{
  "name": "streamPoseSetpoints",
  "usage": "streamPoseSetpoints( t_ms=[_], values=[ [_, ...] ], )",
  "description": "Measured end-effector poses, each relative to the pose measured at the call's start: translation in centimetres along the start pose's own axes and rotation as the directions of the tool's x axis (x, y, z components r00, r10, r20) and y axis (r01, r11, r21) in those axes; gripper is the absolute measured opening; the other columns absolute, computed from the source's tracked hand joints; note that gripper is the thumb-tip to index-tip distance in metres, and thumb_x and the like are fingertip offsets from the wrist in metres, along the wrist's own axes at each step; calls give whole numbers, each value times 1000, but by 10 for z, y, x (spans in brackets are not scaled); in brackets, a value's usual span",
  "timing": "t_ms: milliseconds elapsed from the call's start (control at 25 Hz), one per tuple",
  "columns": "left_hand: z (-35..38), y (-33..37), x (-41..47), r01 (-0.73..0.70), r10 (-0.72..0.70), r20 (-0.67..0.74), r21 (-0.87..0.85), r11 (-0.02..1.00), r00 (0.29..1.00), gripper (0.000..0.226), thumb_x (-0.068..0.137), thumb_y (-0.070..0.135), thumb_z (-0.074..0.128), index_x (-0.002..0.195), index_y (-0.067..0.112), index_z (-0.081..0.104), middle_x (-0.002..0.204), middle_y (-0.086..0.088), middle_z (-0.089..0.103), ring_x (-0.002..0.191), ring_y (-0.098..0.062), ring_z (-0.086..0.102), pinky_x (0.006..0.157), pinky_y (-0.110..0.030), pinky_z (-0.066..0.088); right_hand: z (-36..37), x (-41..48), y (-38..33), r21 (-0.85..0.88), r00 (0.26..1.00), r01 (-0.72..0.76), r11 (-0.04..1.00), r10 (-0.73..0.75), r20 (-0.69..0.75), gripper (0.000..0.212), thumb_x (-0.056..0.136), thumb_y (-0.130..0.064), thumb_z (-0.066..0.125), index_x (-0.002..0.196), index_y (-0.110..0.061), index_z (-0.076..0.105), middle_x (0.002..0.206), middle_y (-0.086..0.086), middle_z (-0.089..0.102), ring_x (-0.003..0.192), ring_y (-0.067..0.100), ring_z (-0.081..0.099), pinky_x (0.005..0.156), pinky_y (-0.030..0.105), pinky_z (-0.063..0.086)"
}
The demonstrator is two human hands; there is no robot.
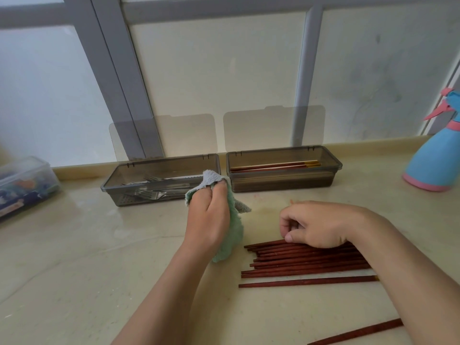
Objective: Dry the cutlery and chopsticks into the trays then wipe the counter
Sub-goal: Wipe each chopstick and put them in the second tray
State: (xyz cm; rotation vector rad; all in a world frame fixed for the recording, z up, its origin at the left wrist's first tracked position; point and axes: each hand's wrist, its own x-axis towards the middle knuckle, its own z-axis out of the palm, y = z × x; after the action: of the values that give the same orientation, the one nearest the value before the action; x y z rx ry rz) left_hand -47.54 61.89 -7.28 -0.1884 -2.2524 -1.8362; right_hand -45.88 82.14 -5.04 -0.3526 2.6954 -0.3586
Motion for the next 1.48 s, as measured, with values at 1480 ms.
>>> streamPoseSetpoints(
  t_ms=[1480],
  values=[
    [1,9,2,50,-124,-274,-264,963,954,38,107,28,36,77,12,51,58,7,54,49,0,53,50,-20,46,15,12,-12,212,823,349,913,-191,-535,21,104,-23,50,109,-29,69,72,-4,63,62,18,57,58,40,50]
  ],
)
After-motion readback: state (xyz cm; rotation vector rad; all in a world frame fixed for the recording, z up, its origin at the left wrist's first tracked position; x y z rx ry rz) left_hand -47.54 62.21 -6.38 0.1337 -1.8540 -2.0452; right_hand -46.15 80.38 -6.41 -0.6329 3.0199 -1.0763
